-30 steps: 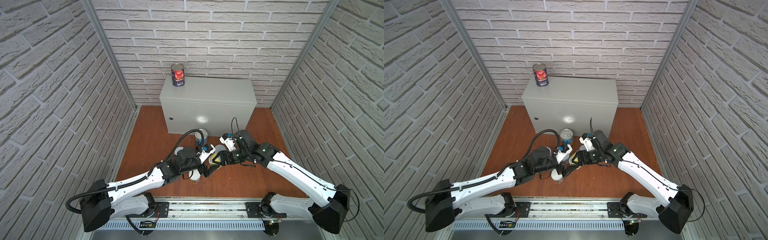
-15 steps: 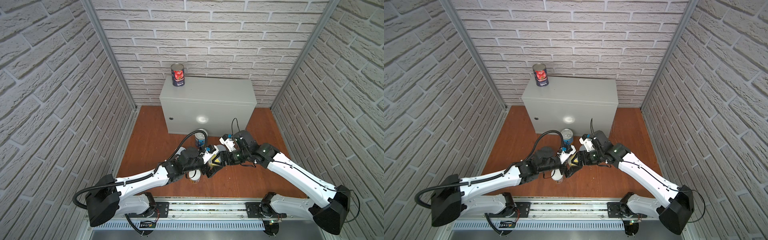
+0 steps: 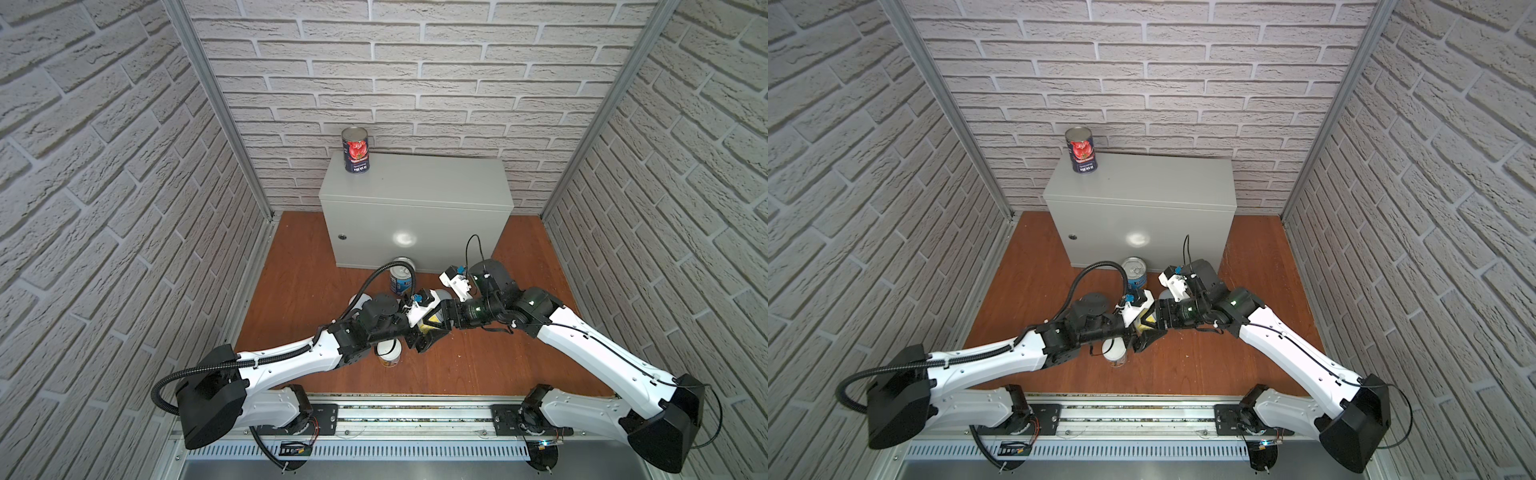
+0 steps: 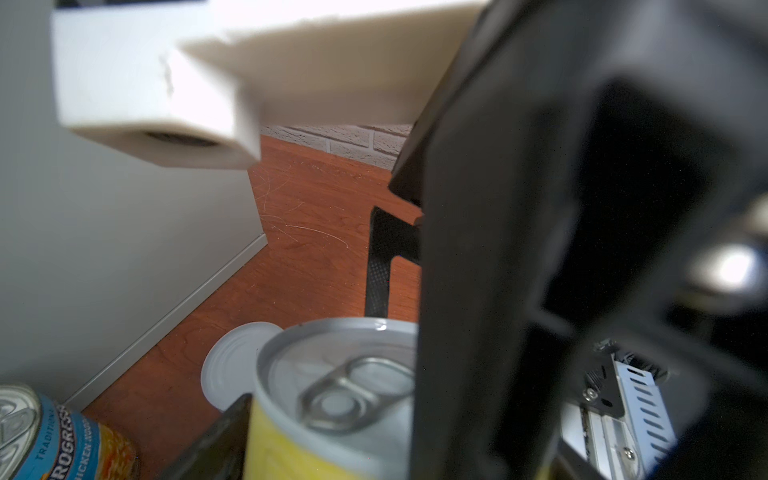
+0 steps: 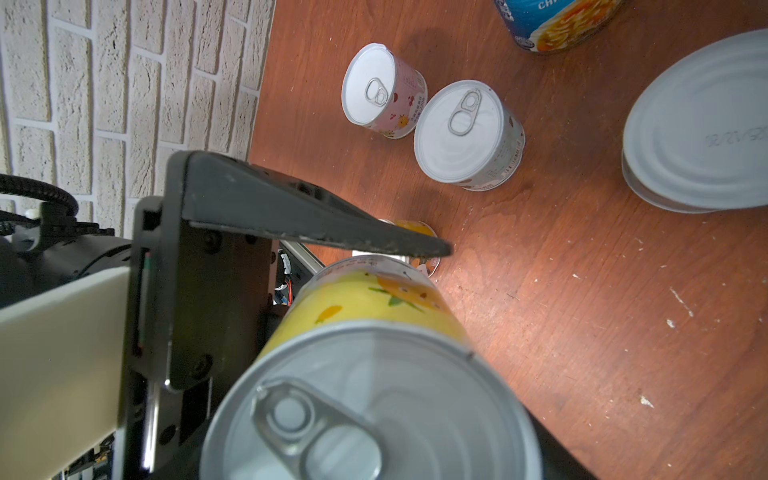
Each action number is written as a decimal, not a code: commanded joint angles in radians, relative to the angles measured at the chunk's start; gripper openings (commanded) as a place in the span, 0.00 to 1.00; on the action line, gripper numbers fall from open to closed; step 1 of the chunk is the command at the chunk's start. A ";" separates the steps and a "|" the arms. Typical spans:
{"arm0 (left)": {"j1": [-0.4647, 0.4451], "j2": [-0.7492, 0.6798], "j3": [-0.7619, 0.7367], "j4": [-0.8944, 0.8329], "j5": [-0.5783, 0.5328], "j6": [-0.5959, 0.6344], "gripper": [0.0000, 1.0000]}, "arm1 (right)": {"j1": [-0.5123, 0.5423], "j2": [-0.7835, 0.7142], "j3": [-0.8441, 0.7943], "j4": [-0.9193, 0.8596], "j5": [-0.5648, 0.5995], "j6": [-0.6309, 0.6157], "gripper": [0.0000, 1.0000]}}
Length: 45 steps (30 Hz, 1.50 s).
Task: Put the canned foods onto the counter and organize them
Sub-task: 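Grasp the held yellow can with the left gripper below the right gripper, then open the right gripper and draw it back while the left gripper holds the can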
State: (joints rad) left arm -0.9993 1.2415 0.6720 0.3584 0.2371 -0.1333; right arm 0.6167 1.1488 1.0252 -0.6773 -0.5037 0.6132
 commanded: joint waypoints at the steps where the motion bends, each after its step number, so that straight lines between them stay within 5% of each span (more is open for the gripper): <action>1: 0.004 0.008 -0.015 0.076 0.018 -0.010 0.86 | -0.004 -0.036 -0.002 0.091 -0.057 0.019 0.53; 5: 0.005 0.009 -0.025 0.084 0.025 -0.011 0.75 | -0.008 -0.034 -0.001 0.086 -0.055 0.018 0.53; 10: 0.005 0.002 -0.029 0.084 0.016 -0.012 0.73 | -0.009 -0.033 -0.004 0.096 -0.058 0.025 0.53; 14: 0.012 -0.006 -0.017 0.077 -0.022 -0.054 0.58 | -0.009 -0.037 -0.013 0.107 -0.055 0.036 0.53; 31: 0.047 0.029 0.105 -0.053 -0.041 -0.143 0.50 | -0.010 -0.057 -0.050 0.143 -0.029 0.045 0.86; 45: 0.063 0.013 0.110 -0.099 -0.099 -0.142 0.50 | -0.010 -0.107 -0.116 0.097 0.037 0.031 0.89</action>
State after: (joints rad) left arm -0.9588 1.2667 0.7361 0.1696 0.1860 -0.2592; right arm 0.5991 1.0790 0.9310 -0.5648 -0.4568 0.6662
